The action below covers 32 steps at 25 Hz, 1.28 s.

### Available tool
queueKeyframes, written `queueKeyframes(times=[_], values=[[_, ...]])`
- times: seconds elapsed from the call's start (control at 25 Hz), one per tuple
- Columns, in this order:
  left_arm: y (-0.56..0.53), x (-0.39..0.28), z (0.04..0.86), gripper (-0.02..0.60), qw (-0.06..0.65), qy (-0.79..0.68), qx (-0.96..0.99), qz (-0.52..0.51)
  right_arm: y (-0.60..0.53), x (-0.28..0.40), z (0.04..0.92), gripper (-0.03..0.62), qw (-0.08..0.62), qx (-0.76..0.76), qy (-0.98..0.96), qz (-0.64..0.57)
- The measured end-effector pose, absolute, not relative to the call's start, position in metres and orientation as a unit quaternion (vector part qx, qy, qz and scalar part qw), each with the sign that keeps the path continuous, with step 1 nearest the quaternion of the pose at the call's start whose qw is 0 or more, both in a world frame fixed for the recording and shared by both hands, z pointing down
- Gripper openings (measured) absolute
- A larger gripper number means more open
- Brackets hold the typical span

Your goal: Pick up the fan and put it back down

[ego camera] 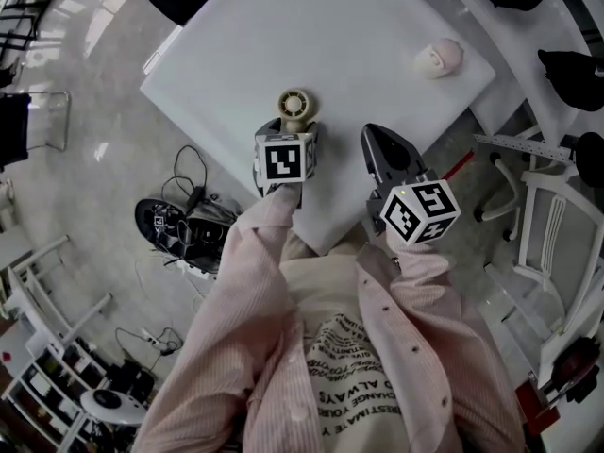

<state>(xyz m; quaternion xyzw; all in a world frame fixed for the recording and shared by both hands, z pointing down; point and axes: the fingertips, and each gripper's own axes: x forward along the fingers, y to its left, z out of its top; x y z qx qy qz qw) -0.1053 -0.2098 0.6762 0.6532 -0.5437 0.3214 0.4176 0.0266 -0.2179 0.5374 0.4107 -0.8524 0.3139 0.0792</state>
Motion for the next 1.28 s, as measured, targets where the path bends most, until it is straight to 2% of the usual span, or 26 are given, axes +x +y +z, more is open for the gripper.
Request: queueKeyframes(times=[0.2, 0.28, 0.44, 0.68, 1.28], values=[[-0.206, -0.109, 0.682, 0.279, 0.422, -0.556, 0.63, 0.341, -0.216, 0.026, 0.541, 0.0, 0.083, 0.416, -0.848, 0.318], [-0.206, -0.112, 0.683, 0.23, 0.417, -0.563, 0.621, 0.353, -0.216, 0.029, 0.543, -0.001, 0.086, 0.418, -0.846, 0.318], [-0.21, -0.113, 0.682, 0.19, 0.4, -0.564, 0.621, 0.369, -0.215, 0.034, 0.545, -0.001, 0.087, 0.425, -0.842, 0.319], [-0.211, -0.114, 0.681, 0.186, 0.401, -0.547, 0.628, 0.381, -0.212, 0.035, 0.545, -0.002, 0.087, 0.428, -0.841, 0.319], [-0.202, -0.106, 0.661, 0.184, 0.401, -0.544, 0.66, 0.329, -0.212, 0.043, 0.532, 0.0, 0.08, 0.44, -0.841, 0.305]])
